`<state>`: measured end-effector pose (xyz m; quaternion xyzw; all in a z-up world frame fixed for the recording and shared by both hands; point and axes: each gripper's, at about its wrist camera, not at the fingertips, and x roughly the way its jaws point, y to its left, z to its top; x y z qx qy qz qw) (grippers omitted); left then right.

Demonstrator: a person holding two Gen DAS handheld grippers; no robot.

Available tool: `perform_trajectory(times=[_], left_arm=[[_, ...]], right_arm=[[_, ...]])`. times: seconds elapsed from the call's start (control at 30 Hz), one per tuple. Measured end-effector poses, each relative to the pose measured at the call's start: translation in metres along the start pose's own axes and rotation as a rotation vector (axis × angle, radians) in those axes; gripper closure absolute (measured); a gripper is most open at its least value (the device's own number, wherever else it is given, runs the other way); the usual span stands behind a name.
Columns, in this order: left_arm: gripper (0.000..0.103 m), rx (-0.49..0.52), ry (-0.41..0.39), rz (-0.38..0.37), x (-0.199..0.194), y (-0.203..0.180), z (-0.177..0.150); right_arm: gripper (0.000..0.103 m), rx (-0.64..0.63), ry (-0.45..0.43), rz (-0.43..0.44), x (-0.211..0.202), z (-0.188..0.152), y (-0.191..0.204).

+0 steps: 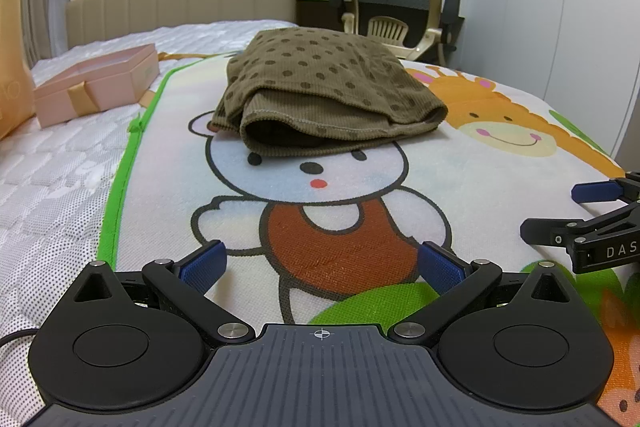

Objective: Fold clothes

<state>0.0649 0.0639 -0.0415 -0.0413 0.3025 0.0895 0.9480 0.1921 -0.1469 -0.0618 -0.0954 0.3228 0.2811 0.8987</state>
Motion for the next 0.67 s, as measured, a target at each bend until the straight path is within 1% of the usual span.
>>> perform_trajectory(times=[0.37,0.67], left_arm=[[0.0,0.0,0.001,-0.003,-0.0004,0.0,0.0002],[0.0,0.012,-0.021,-0.008,-0.0029,-0.0012,-0.0008]], right_arm=[[0.0,0.001,0.0,0.0,0.0003,0.0001,0.0002],[0.0,0.001,0.0,0.001,0.0002,0.0002,0.0003]])
